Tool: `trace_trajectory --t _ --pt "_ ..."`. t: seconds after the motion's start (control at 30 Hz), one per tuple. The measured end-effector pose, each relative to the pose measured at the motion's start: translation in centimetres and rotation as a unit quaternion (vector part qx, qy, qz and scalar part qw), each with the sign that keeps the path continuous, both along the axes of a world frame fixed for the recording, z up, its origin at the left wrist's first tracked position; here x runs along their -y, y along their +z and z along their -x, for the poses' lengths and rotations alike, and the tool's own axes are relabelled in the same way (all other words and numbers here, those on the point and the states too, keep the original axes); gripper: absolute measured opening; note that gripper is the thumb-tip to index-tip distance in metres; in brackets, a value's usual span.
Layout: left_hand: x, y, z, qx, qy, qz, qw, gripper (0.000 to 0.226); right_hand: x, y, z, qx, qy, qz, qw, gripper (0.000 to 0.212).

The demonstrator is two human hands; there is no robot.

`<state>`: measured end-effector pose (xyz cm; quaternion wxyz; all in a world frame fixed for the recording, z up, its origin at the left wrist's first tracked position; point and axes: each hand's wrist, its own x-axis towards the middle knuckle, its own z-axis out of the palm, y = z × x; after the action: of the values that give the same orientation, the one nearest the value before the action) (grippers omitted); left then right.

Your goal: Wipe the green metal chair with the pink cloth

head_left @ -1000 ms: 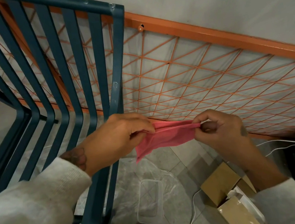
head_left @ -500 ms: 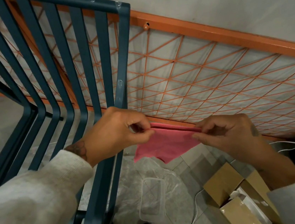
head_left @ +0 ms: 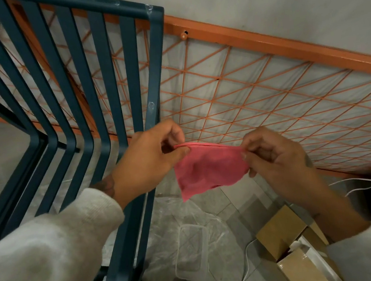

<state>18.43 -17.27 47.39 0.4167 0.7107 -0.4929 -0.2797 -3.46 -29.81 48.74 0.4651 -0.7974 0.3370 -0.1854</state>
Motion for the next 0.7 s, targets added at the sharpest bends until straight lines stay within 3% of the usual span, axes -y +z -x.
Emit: trace_trajectory --t 0.17,0.33,0.5,0.7 --pt "0.1 0.3 0.4 0.145 -0.165 -0.040 0.975 0.031 -0.5 -0.1 -0.5 -0.116 0.081 0.141 0.980 0.030" --pt "0.4 0.1 1.2 0.198 -0.214 -0.104 0.951 0.041 -1.4 -0.3 -1.2 -0.169 0.106 0.154 0.968 0.038" --pt "0.7 0.1 2.2 0.113 -0.174 -0.118 0.971 0.037 -2.6 0.1 -2.1 -0.205 0.062 0.108 0.971 0.031" --pt "0.6 -0.1 3.7 0.008 -0.127 -0.128 0.984 0.022 -4.5 -1.0 -3.3 -0.171 0.028 0.008 0.985 0.023"
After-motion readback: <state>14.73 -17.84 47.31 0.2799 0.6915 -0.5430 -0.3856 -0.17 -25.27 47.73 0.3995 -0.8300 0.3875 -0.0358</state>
